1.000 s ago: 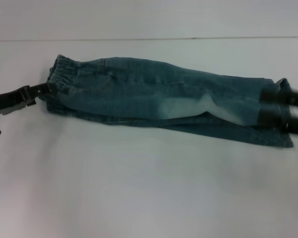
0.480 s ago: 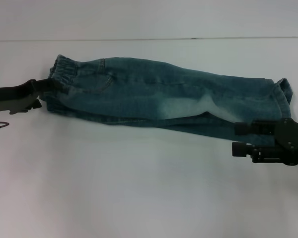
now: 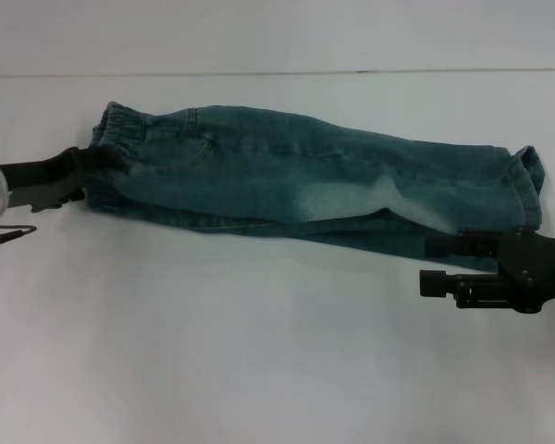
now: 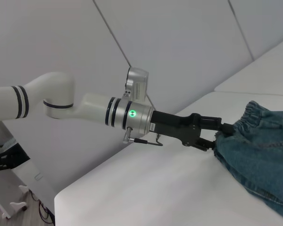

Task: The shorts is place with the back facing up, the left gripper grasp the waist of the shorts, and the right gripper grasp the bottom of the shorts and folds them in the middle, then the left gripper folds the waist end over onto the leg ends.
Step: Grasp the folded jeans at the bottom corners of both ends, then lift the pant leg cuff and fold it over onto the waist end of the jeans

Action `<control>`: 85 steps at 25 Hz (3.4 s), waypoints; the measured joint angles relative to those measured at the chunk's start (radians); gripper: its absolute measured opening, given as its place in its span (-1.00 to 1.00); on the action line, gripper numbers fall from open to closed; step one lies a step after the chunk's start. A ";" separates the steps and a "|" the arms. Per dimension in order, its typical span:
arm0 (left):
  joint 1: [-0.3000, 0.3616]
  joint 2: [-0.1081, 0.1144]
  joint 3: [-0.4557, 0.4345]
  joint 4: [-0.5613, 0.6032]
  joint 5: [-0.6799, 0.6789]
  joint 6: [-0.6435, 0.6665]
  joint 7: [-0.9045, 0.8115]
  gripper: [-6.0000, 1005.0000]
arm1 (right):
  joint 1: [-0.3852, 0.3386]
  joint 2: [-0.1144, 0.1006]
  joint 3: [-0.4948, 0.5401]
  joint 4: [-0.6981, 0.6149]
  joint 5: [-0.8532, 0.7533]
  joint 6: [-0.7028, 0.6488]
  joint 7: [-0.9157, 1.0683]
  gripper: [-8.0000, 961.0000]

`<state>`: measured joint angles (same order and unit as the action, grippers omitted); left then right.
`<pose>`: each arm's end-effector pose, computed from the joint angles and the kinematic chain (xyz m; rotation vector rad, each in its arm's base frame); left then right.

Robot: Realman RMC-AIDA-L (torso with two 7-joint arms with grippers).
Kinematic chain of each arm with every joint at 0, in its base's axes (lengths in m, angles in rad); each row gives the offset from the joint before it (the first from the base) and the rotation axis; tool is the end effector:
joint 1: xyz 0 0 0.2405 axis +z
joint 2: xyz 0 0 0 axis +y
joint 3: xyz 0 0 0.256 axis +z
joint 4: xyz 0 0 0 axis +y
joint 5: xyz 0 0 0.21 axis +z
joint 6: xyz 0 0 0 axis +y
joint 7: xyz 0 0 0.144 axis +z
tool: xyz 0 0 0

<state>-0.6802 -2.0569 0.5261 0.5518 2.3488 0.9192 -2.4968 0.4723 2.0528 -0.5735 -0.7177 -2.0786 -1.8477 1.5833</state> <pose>-0.3196 0.4057 0.0136 -1.6813 -1.8441 -0.5412 0.2712 0.2902 0.0293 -2.8148 0.9076 0.8442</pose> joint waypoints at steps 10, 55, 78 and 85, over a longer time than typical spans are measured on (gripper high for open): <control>-0.012 -0.022 0.000 -0.001 -0.001 -0.005 0.056 0.46 | 0.000 0.000 0.001 0.019 0.000 0.021 -0.012 0.53; -0.116 -0.018 0.038 0.276 -0.120 0.420 0.063 -0.66 | 0.294 0.058 0.036 0.741 0.694 0.932 -0.679 -0.96; -0.177 -0.019 0.075 0.348 -0.179 0.472 0.015 -0.66 | 0.542 0.069 0.457 1.084 0.324 1.239 -1.066 -0.88; -0.165 -0.017 0.076 0.349 -0.180 0.466 0.015 -0.66 | 0.550 0.069 0.614 1.153 0.093 1.284 -1.054 -0.86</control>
<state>-0.8452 -2.0743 0.6017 0.9005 2.1691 1.3848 -2.4820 1.0222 2.1214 0.0405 0.4350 -1.9852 -0.5640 0.5293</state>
